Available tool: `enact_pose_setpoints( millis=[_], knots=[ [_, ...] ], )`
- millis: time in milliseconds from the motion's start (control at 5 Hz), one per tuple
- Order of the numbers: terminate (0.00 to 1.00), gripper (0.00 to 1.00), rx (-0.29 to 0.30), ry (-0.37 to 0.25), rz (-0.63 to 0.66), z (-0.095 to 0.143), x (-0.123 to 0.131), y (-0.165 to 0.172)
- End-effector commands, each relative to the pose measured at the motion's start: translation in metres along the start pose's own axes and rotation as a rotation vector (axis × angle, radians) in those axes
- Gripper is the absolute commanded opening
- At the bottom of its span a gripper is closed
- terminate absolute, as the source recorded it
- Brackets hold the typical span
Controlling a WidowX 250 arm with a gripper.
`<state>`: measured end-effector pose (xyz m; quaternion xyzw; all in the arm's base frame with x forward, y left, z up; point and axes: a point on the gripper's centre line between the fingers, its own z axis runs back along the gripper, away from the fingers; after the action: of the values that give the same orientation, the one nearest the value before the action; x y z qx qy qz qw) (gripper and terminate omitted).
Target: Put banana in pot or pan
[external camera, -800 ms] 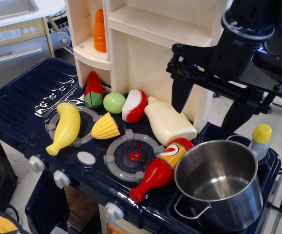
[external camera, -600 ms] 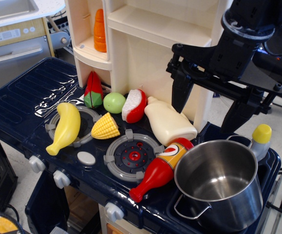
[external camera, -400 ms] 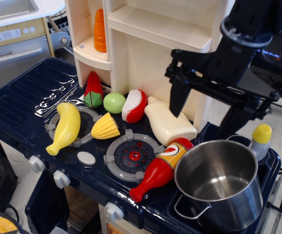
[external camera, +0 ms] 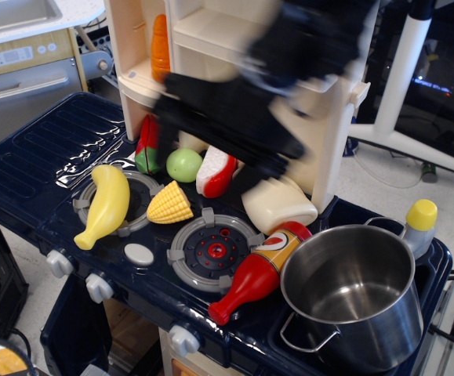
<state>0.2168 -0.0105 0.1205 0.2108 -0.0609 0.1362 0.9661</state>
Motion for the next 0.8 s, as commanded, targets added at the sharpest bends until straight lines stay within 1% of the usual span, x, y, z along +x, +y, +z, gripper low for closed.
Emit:
enact_pose_setpoints(
  millis=[0,200,400,600],
  knots=[
    [0.00,1.00,-0.080,-0.065,-0.046,-0.027,0.014,0.044],
    [0.00,1.00,-0.074,-0.065,-0.017,-0.046,0.018,0.037],
    [0.00,1.00,-0.127,-0.066,-0.019,-0.059,0.016,0.044],
    [0.00,1.00,-0.149,-0.060,-0.027,-0.073,0.014,0.048]
  ],
)
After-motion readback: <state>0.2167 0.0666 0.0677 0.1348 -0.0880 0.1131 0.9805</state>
